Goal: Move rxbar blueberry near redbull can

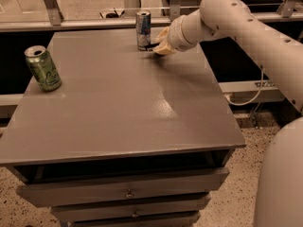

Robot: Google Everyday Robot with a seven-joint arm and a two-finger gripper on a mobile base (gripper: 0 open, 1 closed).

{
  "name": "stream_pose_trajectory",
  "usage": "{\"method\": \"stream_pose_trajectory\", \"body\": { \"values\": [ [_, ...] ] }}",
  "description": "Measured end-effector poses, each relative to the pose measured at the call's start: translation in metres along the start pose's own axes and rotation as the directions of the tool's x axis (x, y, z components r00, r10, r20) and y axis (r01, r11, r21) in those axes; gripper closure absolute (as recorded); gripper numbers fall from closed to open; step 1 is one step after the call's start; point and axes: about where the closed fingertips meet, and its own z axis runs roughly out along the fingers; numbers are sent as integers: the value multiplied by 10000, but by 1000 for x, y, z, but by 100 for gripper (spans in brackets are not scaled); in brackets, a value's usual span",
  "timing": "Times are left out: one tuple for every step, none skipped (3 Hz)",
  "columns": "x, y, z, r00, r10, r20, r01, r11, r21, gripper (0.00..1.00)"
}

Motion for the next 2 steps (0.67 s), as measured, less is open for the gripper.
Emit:
{"method": "stream_pose_trajectory", "body": {
  "values": [
    [-1,-1,9,9999,108,88,-107,9999,-130,28],
    [-6,-4,8,9989,317,352,-308,9992,-255,0]
  ]
}}
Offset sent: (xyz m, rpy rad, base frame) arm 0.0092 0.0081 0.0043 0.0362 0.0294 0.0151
